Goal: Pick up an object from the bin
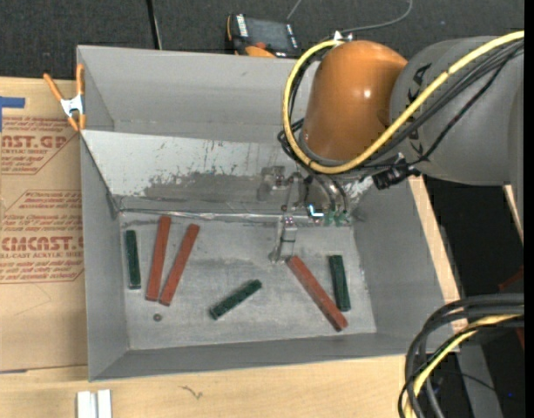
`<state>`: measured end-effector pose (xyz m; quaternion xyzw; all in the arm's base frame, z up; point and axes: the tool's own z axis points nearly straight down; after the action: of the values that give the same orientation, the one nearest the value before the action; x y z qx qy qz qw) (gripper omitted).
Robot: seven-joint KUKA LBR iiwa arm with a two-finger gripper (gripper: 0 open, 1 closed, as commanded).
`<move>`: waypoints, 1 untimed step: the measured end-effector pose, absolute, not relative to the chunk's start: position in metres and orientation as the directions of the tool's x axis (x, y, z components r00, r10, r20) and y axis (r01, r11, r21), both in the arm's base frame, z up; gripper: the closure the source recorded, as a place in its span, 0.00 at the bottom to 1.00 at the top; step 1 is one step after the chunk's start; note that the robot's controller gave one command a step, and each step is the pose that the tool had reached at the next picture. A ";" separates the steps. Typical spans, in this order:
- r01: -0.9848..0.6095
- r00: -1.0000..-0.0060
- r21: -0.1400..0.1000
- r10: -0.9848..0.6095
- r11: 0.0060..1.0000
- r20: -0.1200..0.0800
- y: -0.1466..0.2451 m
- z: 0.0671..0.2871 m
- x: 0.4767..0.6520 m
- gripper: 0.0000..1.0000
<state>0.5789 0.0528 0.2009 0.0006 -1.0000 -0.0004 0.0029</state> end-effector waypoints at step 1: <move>-0.075 -0.997 0.000 -0.075 0.997 0.009 0.035 0.081 0.541 0.00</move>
Offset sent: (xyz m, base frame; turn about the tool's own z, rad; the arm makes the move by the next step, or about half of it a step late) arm -0.0345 -0.0178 -0.1149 -0.0739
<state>0.5413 0.0350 0.0808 0.0378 -0.9993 0.0003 0.0043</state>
